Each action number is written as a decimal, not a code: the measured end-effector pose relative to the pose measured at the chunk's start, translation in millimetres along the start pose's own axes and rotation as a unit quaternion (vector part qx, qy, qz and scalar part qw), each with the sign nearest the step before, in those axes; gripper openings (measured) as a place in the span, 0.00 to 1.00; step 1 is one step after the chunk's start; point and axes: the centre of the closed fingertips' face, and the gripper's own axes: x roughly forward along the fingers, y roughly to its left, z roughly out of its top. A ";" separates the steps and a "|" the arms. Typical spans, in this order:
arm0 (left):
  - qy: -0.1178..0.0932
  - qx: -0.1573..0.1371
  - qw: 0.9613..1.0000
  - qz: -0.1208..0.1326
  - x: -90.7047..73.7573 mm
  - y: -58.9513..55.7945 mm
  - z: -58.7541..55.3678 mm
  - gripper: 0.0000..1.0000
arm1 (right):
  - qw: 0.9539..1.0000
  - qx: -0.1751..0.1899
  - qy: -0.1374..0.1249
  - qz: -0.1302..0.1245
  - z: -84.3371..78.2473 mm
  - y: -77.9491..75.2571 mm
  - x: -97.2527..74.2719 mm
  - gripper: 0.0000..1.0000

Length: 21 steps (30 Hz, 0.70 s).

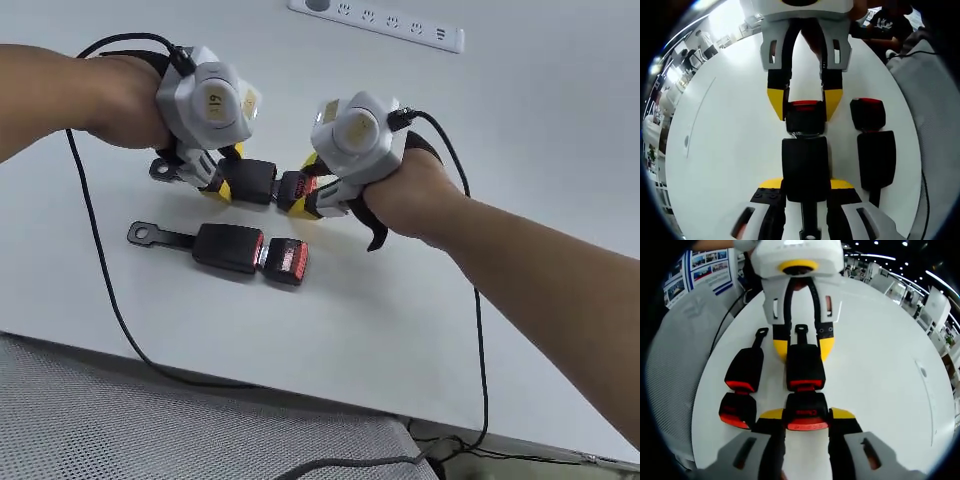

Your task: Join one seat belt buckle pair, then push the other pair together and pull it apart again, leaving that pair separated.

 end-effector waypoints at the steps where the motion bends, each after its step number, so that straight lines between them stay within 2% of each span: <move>1: 0.000 0.000 1.000 0.000 0.1 0.0 0.0 0.31 | 1.000 0.000 0.001 -0.001 0.1 0.0 0.1 0.31; 18: -0.003 -0.006 1.000 0.009 -1.1 -0.4 0.2 0.31 | 1.000 0.002 0.004 -0.002 -2.3 0.3 1.3 0.32; 21: -0.009 -0.009 1.000 0.011 -1.6 -0.5 0.0 0.31 | 1.000 -0.001 0.007 -0.001 -2.6 0.4 1.3 0.32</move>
